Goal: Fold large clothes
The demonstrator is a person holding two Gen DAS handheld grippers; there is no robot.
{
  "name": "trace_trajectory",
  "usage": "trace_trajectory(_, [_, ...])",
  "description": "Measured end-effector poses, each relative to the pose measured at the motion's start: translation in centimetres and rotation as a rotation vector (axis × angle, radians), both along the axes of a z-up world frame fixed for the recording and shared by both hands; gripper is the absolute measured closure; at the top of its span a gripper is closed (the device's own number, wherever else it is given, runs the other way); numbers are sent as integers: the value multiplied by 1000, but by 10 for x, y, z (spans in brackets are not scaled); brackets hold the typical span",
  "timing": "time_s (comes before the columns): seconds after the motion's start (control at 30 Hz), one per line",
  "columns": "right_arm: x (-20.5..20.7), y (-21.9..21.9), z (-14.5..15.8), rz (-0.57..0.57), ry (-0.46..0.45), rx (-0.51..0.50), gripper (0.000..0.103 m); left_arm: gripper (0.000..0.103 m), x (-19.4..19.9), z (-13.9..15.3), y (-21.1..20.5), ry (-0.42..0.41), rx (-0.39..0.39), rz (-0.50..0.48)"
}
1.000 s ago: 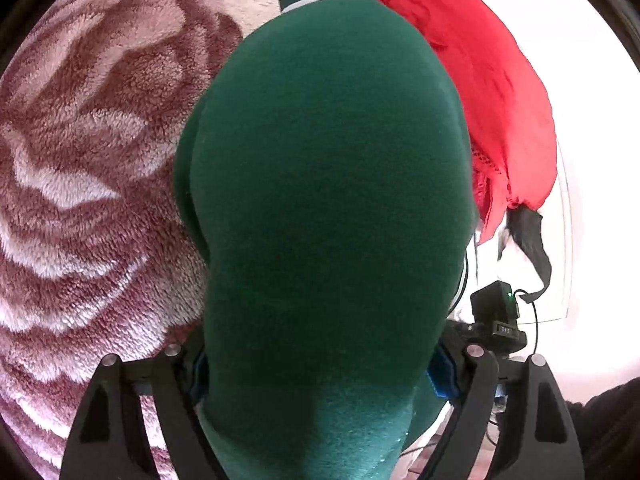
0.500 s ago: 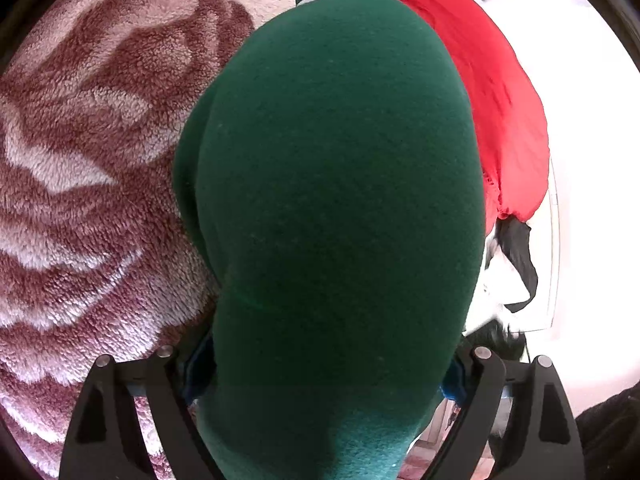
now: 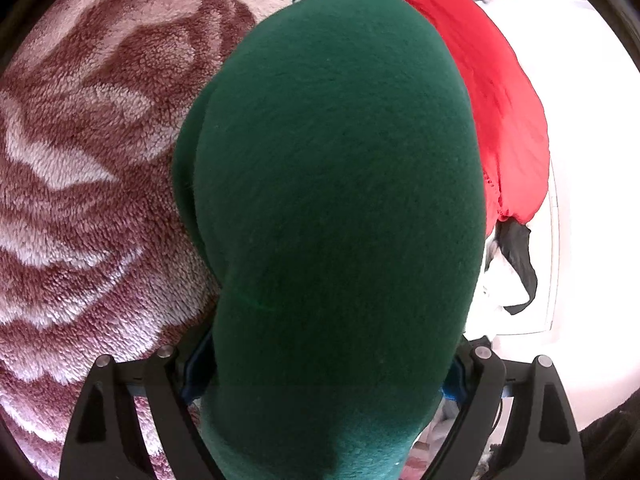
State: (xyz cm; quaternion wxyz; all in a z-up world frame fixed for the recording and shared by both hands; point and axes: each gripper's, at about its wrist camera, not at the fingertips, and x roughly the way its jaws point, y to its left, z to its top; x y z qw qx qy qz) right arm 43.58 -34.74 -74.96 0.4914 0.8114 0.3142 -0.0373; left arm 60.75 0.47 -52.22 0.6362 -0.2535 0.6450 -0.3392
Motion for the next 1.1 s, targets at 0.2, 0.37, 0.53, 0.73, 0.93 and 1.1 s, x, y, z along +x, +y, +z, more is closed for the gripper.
trace_trajectory(0.2, [59, -20, 78, 273, -174, -474, 39, 14, -1, -13, 15, 38, -62, 67])
trace_trajectory(0.37, [69, -40, 15, 417, -50, -263, 18, 11, -8, -20, 8, 40, -56, 36])
trace_trajectory(0.53, [98, -41, -2, 451, -99, -162, 0, 8, -8, -27, 11, 55, -81, 78])
trace_trajectory(0.73, [143, -11, 9, 560, -112, -223, 0, 8, -10, -29, 17, 42, -96, 112])
trace_trajectory(0.93, [133, -4, 13, 484, -194, -234, 43, 14, -12, -21, 26, -11, -124, 144])
trace_trajectory(1.1, [152, 0, 37, 441, -310, -312, 48, 14, 0, -9, 28, -42, -164, 156])
